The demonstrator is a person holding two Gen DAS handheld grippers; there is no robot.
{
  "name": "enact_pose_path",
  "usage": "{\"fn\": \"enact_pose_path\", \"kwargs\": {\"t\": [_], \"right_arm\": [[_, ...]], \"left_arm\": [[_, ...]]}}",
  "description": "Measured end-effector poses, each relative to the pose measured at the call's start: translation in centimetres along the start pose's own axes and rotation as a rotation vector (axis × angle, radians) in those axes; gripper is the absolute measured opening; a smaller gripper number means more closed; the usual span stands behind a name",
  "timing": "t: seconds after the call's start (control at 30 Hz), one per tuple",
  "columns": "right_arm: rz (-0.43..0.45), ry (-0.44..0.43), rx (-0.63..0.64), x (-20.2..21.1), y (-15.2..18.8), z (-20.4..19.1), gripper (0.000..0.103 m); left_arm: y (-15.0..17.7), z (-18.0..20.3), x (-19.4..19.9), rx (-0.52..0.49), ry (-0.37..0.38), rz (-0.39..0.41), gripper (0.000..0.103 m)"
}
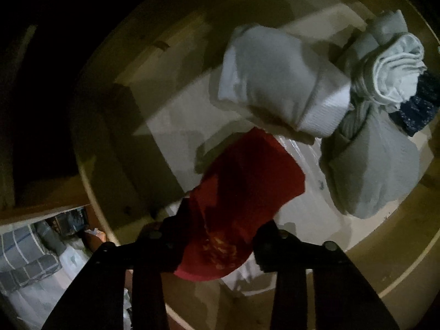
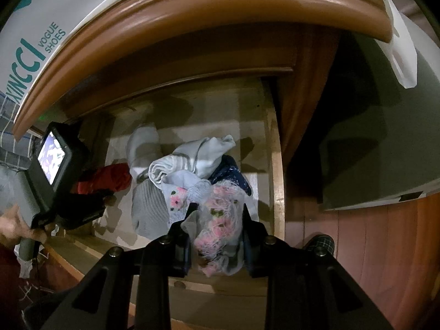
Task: Take underwear out of drawer
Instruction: 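Grasp the red item in the drawer with the left tool while the right tool holds the pink underwear, then carry the red item with the left tool into the white box and release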
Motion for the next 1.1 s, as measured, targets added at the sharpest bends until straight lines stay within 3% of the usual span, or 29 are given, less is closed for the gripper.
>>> {"fn": "enact_pose_path", "kwargs": {"t": [0.1, 0.3, 0.57, 1.1], "right_arm": [[0.000, 0.002, 0.000, 0.0, 0.1, 0.0, 0.028], [0.000, 0.015, 0.012, -0.3, 0.2, -0.3, 0.028], [0.005, 0.027, 0.017, -0.4, 0.2, 0.1, 0.028], [0.006, 0.039, 0.029, -0.5, 0.3, 0.1, 0.028]], "left_arm": [[0.5, 0.2, 1.4, 0.043, 0.050, 0.015, 0.033], [2.7, 0.5, 2.9, 0.042, 0.030, 0.031, 0.031], [4.7, -0.2, 5.1, 0.146, 0.071, 0.089, 0.031], [9.4, -2.1, 15.0, 0.391, 0.112, 0.259, 0.031]]}}
Point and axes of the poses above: each gripper's, at about its wrist camera, not at the fingertips, and x roughly against the way its jaws point, z to its right, y to its underside, the point moved 7 cm from there along -x, roughly the way its jaws point, and after that the axes turned 6 degrees about -z, right-handed, at the moved point
